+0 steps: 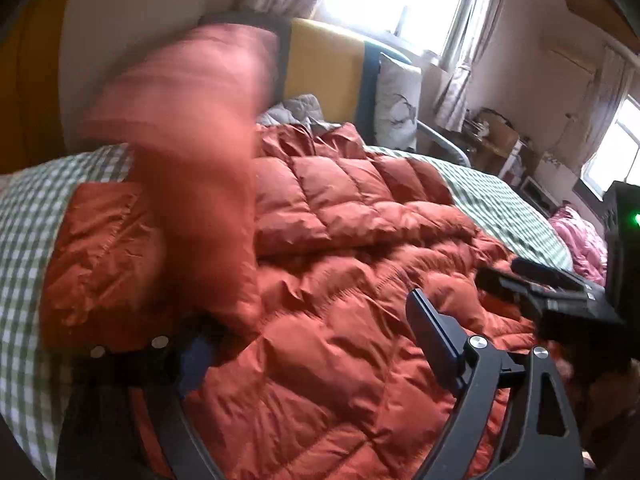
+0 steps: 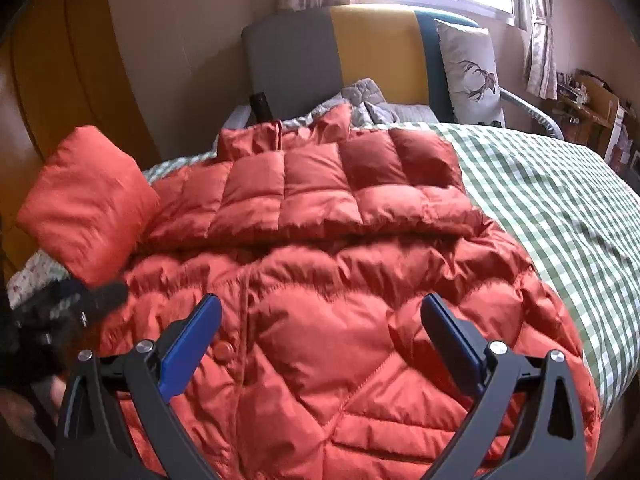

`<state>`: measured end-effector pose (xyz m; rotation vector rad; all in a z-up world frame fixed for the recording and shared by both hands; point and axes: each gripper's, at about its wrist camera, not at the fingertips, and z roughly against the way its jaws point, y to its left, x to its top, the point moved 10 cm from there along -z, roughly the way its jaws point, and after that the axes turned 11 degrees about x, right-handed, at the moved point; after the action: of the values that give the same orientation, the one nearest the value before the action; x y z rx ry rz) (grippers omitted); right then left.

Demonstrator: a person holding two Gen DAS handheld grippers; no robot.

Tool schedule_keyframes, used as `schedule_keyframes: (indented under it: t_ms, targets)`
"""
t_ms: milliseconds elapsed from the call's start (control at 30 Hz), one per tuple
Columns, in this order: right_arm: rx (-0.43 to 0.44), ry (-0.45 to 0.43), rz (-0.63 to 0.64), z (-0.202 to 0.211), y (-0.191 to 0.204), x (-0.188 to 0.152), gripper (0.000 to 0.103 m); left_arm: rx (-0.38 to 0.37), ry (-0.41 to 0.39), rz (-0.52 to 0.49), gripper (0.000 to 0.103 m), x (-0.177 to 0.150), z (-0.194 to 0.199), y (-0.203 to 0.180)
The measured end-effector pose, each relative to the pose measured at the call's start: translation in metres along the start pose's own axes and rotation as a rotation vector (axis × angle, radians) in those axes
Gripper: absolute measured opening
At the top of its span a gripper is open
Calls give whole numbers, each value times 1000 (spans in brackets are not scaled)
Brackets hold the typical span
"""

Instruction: Fold large clothes

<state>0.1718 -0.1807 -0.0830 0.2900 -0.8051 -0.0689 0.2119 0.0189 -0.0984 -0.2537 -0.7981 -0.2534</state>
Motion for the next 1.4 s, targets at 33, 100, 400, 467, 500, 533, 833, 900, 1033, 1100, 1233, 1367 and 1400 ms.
schedule_keyframes:
  t_ms: [33, 100, 400, 467, 500, 533, 833, 900, 1033, 1100, 1233, 1367, 1400]
  targets:
    - [9, -4, -7, 1, 0, 2, 99, -9, 1, -12, 88, -4, 4, -3]
    - [35, -8, -24, 3, 2, 8, 95, -14, -11, -54, 90, -12, 12, -11]
    - [247, 102, -88, -40, 46, 16, 86, 148, 16, 131, 90, -50, 32, 70]
    - [275, 170, -92, -63, 59, 9, 83, 167, 30, 208, 90, -53, 32, 90]
    - [285, 200, -95, -74, 65, 6, 81, 188, 38, 238, 90, -55, 30, 99]
    - [292, 222, -91, -84, 72, 2, 74, 223, 46, 257, 90, -57, 29, 108]
    - [231, 225, 52, -69, 88, 37, 19, 336, 92, 331, 90, -55, 18, 132]
    - [192, 231, 145, -60, 88, 39, 24, 319, 104, 340, 90, -50, 12, 128]
    - [195, 230, 164, -52, 74, 29, 50, 341, 114, 317, 90, -52, 4, 122]
    - [205, 168, 105, -45, 61, 36, 59, 354, 114, 308, 90, -55, 3, 120]
    - [275, 147, 23, -60, 58, 46, 60, 381, 116, 296, 90, -58, 4, 121]
    - [319, 259, 57, -100, 78, 34, 39, 392, 118, 319, 90, -58, 6, 127]
    - [318, 273, 93, -105, 81, 32, 21, 397, 116, 326, 90, -59, 7, 129]
